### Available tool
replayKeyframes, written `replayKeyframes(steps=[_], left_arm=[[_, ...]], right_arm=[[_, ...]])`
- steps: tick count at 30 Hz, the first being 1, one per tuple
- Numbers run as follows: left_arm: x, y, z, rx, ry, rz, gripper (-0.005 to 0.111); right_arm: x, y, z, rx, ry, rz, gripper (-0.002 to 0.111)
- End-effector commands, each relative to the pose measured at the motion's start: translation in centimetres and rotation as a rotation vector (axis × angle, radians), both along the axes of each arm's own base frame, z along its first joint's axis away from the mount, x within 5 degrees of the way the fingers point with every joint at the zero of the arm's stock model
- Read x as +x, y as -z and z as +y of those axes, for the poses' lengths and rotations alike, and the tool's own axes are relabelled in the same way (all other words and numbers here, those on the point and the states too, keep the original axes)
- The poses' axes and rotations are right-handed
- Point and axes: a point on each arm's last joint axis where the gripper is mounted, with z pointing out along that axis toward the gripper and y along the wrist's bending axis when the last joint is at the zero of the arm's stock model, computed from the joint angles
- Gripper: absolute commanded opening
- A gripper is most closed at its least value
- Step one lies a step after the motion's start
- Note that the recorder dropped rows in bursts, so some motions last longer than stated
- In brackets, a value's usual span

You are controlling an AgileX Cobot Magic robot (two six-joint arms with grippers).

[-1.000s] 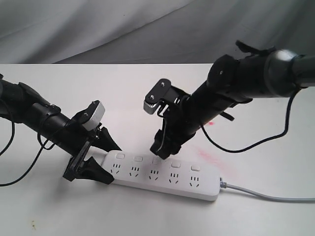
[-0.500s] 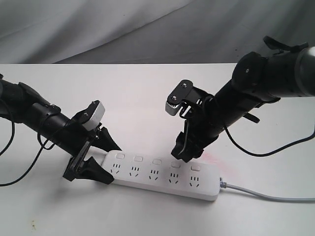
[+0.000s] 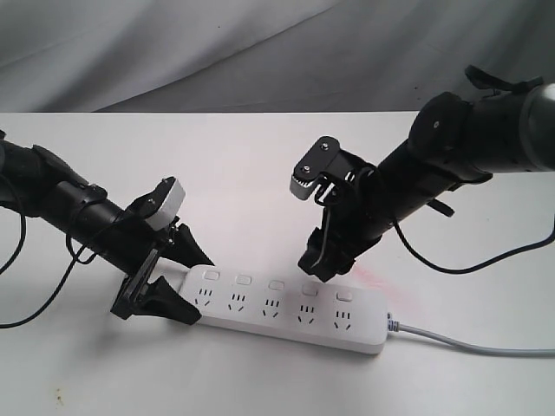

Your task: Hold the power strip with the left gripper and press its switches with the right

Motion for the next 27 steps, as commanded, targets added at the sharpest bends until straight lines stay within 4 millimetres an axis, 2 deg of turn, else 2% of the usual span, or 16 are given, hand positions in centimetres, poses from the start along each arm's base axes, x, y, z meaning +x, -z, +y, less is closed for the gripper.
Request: replayKeyframes(steps=[1, 8, 11, 16, 23, 25, 27], left_arm=[[-1.0, 3.0, 1.2, 0.190, 0.097, 0.001, 0.043], [-1.0, 3.0, 1.2, 0.190, 0.097, 0.001, 0.043], [-1.0, 3.0, 1.2, 0.190, 0.097, 0.001, 0.043], [-1.0, 3.0, 1.2, 0.190, 0.097, 0.001, 0.043], [-1.0, 3.0, 1.2, 0.190, 0.097, 0.001, 0.043], [-1.0, 3.0, 1.2, 0.190, 0.097, 0.001, 0.043], [-1.0, 3.0, 1.2, 0.190, 0.097, 0.001, 0.043]], right_arm=[[0.0, -0.1, 0.0, 0.008, 0.005, -0.003, 0.058], [-0.1, 3.6, 0.1, -0.028, -0.002, 0.116, 0.058], [-0.2, 4.0, 0.1, -0.033, -0.006, 0.129, 0.058], [-0.1, 2.5, 0.0, -0.026, -0.011, 0.080, 0.058], [0.0, -1.6, 0.0, 0.037, 0.018, -0.043, 0.058], [-0.2, -1.8, 0.0, 0.040, 0.011, -0.035, 0.058], [-0.4, -1.0, 0.0, 0.028, 0.000, 0.002, 0.058]])
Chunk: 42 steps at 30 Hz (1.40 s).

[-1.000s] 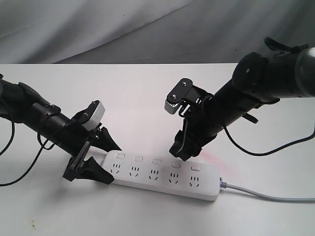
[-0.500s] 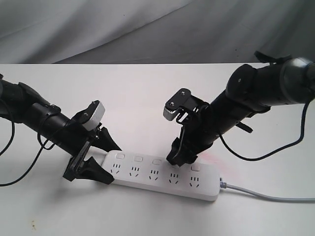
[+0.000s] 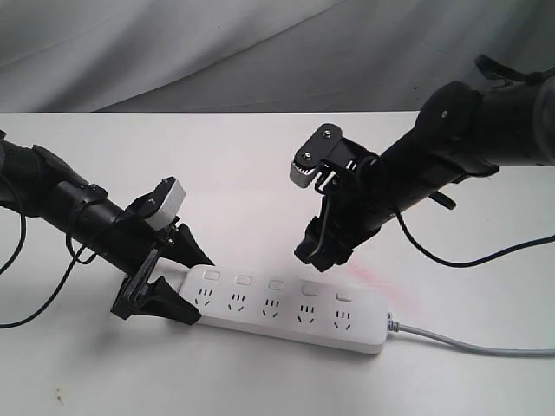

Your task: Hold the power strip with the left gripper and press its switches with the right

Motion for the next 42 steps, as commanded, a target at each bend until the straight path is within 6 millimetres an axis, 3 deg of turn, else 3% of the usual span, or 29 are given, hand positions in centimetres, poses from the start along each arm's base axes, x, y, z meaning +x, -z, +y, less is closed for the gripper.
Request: replayKeyframes(steps=[1, 5, 8, 12, 18, 21, 29, 35, 42], left_arm=[[-1.0, 3.0, 1.2, 0.190, 0.097, 0.001, 0.043], [-1.0, 3.0, 1.2, 0.190, 0.097, 0.001, 0.043], [-1.0, 3.0, 1.2, 0.190, 0.097, 0.001, 0.043], [-1.0, 3.0, 1.2, 0.190, 0.097, 0.001, 0.043], [-1.0, 3.0, 1.2, 0.190, 0.097, 0.001, 0.043], [-1.0, 3.0, 1.2, 0.190, 0.097, 0.001, 0.043], [-1.0, 3.0, 1.2, 0.190, 0.097, 0.001, 0.043], [-1.0, 3.0, 1.2, 0.190, 0.097, 0.001, 0.043], [-1.0, 3.0, 1.2, 0.190, 0.097, 0.001, 0.043]], right_arm=[[-0.3, 1.0, -0.2, -0.017, -0.009, 0.032, 0.058], [-0.8, 5.0, -0.8, -0.081, 0.017, 0.084, 0.058], [-1.2, 5.7, -0.9, -0.085, 0.011, 0.131, 0.058], [-1.0, 4.4, -0.8, -0.065, 0.021, 0.086, 0.058], [-1.1, 0.0, -0.9, -0.010, 0.032, -0.037, 0.058], [-1.3, -1.2, -1.0, -0.006, 0.022, -0.073, 0.058], [-1.3, -1.1, -1.9, -0.042, 0.032, -0.051, 0.058], [-0.9, -0.7, -4.5, -0.036, 0.118, 0.029, 0.058], [-1.4, 0.0, -4.4, -0.008, 0.114, 0.039, 0.058]])
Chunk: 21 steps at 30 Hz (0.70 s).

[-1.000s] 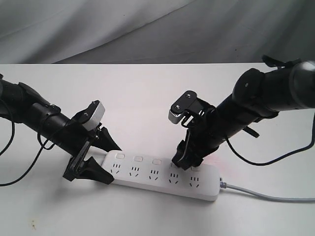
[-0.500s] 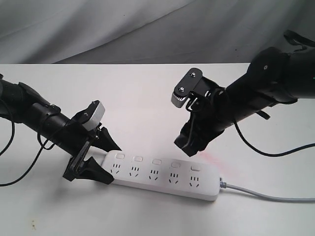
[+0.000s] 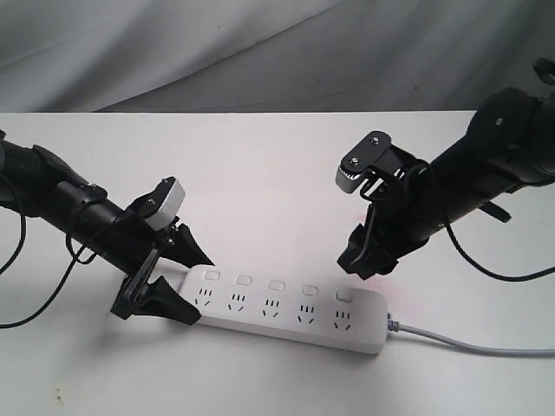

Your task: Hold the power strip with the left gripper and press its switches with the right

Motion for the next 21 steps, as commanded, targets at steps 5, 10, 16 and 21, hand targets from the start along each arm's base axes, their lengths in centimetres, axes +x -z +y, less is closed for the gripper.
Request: replayKeyframes(steps=[5, 10, 16, 21], left_arm=[[-1.0, 3.0, 1.2, 0.189, 0.095, 0.001, 0.043], [-1.0, 3.0, 1.2, 0.189, 0.095, 0.001, 0.043], [-1.0, 3.0, 1.2, 0.189, 0.095, 0.001, 0.043], [-1.0, 3.0, 1.2, 0.189, 0.095, 0.001, 0.043]], right_arm=[[-0.5, 0.2, 0.1, 0.038, -0.009, 0.002, 0.058], [-1.0, 1.0, -0.2, 0.021, -0.001, 0.005, 0.058], [-1.0, 1.1, -0.3, 0.022, 0.008, 0.000, 0.058], [-0.8, 0.5, -0.2, 0.033, 0.013, -0.031, 0.058]])
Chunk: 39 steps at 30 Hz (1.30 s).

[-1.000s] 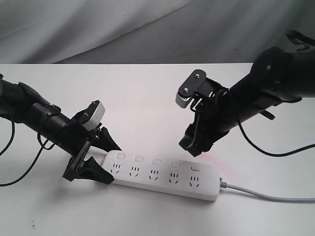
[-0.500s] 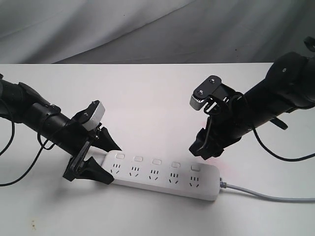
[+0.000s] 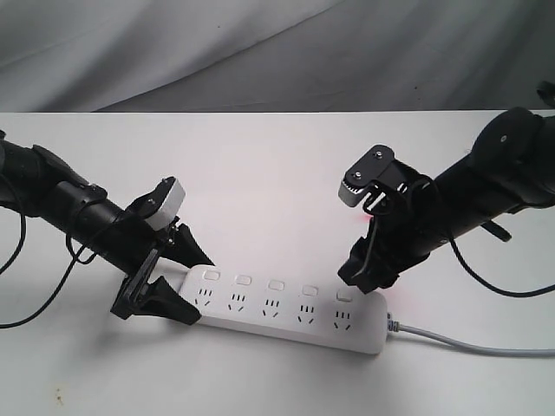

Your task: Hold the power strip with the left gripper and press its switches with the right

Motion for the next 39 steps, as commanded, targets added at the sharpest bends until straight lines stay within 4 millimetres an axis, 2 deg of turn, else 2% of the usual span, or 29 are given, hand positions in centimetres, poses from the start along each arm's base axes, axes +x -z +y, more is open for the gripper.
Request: replayKeyframes(steps=[1, 3, 7, 9, 19, 30, 31, 35, 39], left_arm=[[-1.0, 3.0, 1.2, 0.189, 0.095, 0.001, 0.043], [-1.0, 3.0, 1.2, 0.189, 0.095, 0.001, 0.043], [-1.0, 3.0, 1.2, 0.189, 0.095, 0.001, 0.043], [-1.0, 3.0, 1.2, 0.189, 0.095, 0.001, 0.043], [-1.0, 3.0, 1.2, 0.189, 0.095, 0.001, 0.043], [-1.0, 3.0, 1.2, 0.189, 0.095, 0.001, 0.043], [-1.0, 3.0, 1.2, 0.189, 0.095, 0.001, 0.043], [-1.0, 3.0, 1.2, 0.189, 0.095, 0.001, 0.043], [-1.0, 3.0, 1.2, 0.189, 0.095, 0.001, 0.043]], right_arm=[[0.2, -0.6, 0.0, 0.013, 0.007, -0.035, 0.058], [0.4, 0.1, 0.1, 0.010, 0.011, -0.019, 0.058], [0.6, 3.6, 0.1, -0.023, 0.016, 0.074, 0.058], [0.5, 4.1, 0.1, -0.028, 0.014, 0.091, 0.058], [-0.2, -5.0, -0.3, 0.060, 0.030, -0.188, 0.058], [-1.9, -10.6, -1.2, 0.111, 0.067, -0.344, 0.055], [-2.5, -11.8, -1.5, 0.107, 0.084, -0.371, 0.051], [-4.0, -14.4, -2.7, 0.087, 0.137, -0.441, 0.035], [-6.1, -17.0, -4.0, 0.060, 0.177, -0.511, 0.011]])
